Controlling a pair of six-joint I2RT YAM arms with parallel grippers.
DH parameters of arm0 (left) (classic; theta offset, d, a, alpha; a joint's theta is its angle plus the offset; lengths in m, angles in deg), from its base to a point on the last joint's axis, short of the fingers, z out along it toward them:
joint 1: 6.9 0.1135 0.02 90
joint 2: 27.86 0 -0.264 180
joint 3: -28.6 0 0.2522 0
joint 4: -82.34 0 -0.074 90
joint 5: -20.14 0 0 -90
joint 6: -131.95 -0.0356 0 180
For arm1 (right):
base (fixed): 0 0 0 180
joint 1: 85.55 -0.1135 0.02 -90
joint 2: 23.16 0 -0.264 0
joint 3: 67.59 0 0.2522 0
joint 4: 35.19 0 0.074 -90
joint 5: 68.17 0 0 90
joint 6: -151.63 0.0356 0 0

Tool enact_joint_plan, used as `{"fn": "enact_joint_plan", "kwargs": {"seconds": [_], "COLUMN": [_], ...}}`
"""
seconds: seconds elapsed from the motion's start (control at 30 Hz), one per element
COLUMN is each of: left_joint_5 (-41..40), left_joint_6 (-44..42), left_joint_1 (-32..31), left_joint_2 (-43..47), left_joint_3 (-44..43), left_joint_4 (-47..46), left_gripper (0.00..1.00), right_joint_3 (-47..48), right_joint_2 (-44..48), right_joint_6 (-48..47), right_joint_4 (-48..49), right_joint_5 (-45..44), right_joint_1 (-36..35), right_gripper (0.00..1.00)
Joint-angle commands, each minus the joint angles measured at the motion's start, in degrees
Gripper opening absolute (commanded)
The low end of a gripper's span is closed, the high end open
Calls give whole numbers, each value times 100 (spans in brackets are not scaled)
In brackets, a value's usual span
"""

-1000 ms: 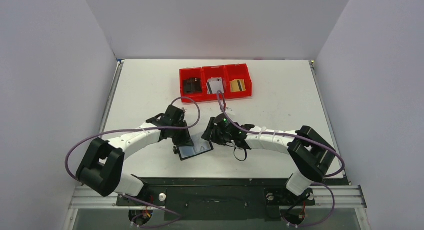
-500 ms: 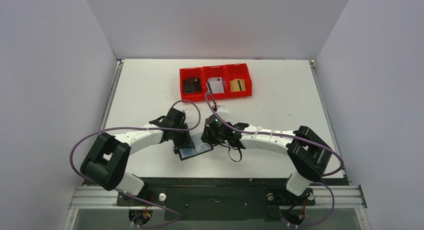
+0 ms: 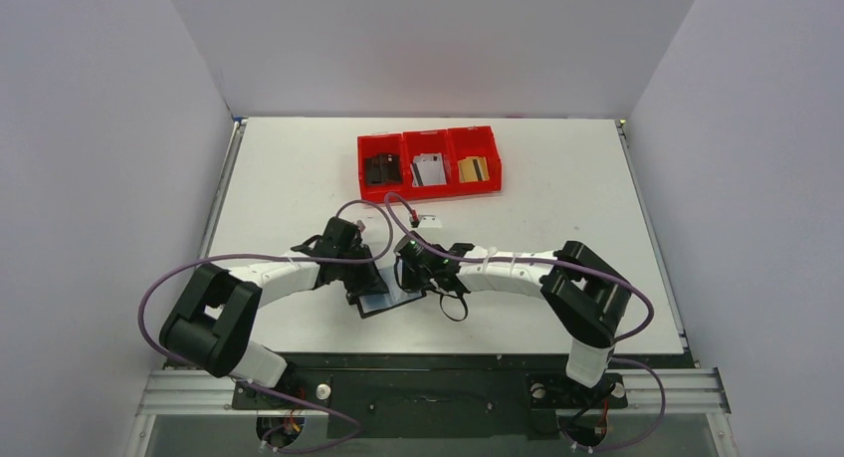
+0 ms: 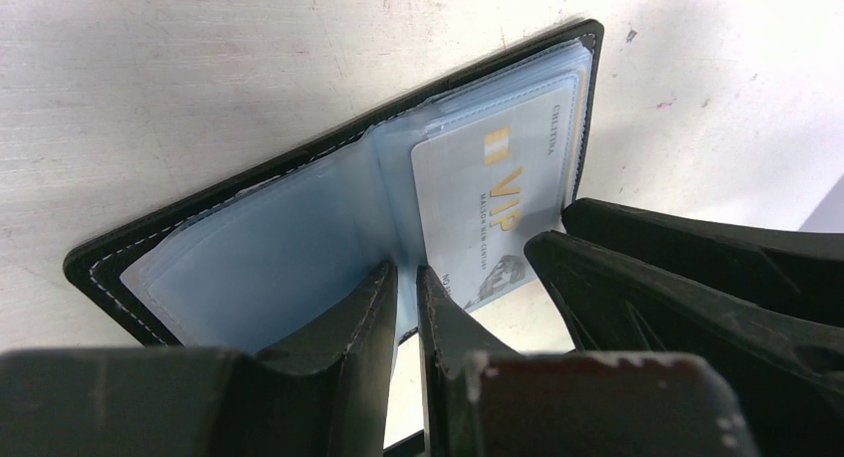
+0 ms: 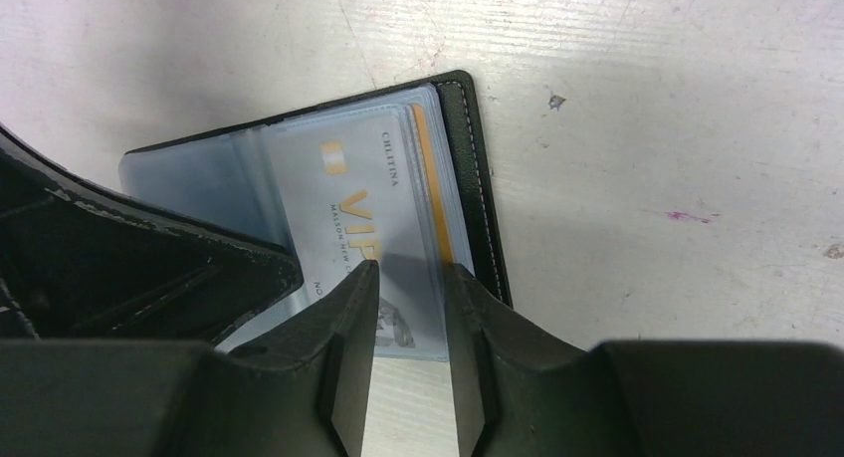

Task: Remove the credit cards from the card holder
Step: Remove the credit card from the card holder.

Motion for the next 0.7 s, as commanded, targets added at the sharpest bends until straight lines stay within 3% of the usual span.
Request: {"fn": "enact_joint_plan", "kwargs": {"seconds": [0.0,0.27,0.67], "left_joint_5": [270,507,921], "left_joint_6": [89,205,402], "left_joint_1": [83,179,358], "left_joint_2": [98,291,399], "left_joint_3": [199,509,973], "left_joint_4": [-605,-1074,-1976], "left_gripper": [12,13,14], "right_joint_3": [242,184,345], "right_joint_2": [-128,-177,-364], "right_joint_6": [-83,-29,-48], "right_joint_4": [-206,-290,-397], "right_joint_5": [-367,-424,-383], "right_joint_1": [-120,-272,-407], "right_gripper": [25,11,8]}}
